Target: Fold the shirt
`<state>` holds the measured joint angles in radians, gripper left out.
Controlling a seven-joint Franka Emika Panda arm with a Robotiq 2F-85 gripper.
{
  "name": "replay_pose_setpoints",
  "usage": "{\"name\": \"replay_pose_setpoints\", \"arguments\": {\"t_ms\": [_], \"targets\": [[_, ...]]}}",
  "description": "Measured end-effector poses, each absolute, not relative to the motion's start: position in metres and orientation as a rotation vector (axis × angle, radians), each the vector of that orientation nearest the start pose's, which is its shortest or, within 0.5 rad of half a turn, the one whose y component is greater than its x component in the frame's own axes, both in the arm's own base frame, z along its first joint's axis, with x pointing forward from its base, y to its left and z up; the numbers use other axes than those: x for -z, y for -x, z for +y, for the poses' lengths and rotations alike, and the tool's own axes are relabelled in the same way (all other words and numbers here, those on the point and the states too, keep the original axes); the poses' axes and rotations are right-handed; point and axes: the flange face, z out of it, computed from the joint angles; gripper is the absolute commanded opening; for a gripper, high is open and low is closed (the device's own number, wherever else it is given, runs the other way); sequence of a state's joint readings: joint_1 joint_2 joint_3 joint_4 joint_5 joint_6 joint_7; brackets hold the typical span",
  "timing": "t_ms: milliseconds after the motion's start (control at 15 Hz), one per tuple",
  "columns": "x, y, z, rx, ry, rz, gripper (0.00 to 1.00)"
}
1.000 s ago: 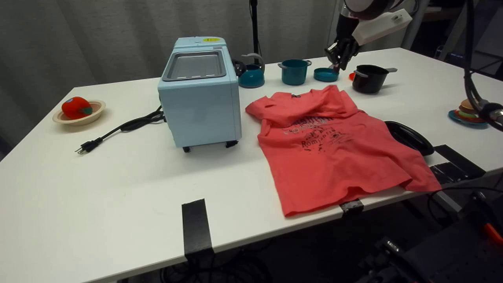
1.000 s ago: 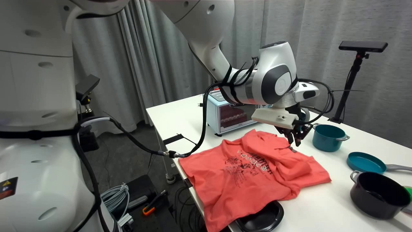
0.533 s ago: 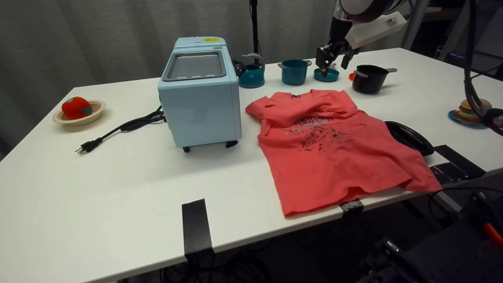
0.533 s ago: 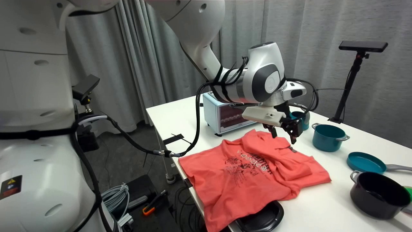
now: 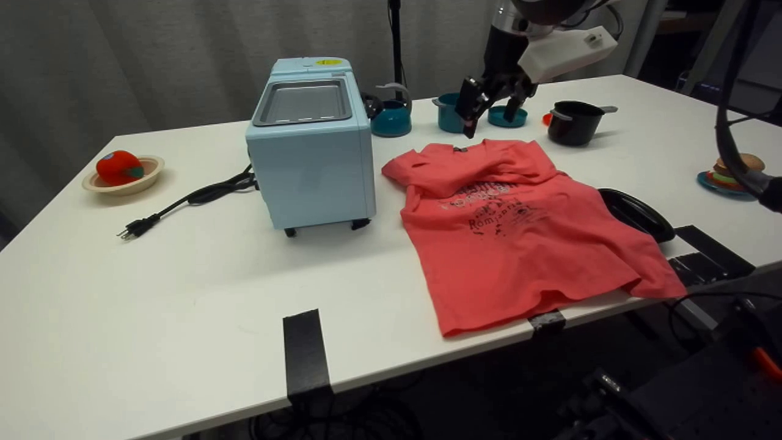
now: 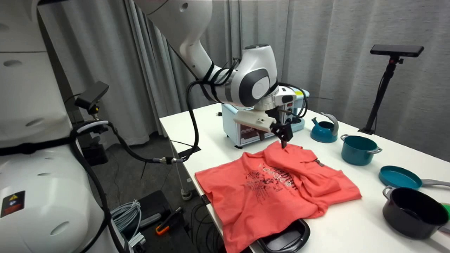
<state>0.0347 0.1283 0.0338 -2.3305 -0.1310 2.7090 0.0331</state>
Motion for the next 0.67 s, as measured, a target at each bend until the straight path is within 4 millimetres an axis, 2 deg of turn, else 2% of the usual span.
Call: {"name": "replay_pose_setpoints", "arguments": {"t_ms": [267,667], "targets": [[-0.285,-0.512,0.083,0.305,3.090,-0.392,1.00],[-0.260,-0.489,0.108,0.214,3.002,-0.583,1.00]]}}
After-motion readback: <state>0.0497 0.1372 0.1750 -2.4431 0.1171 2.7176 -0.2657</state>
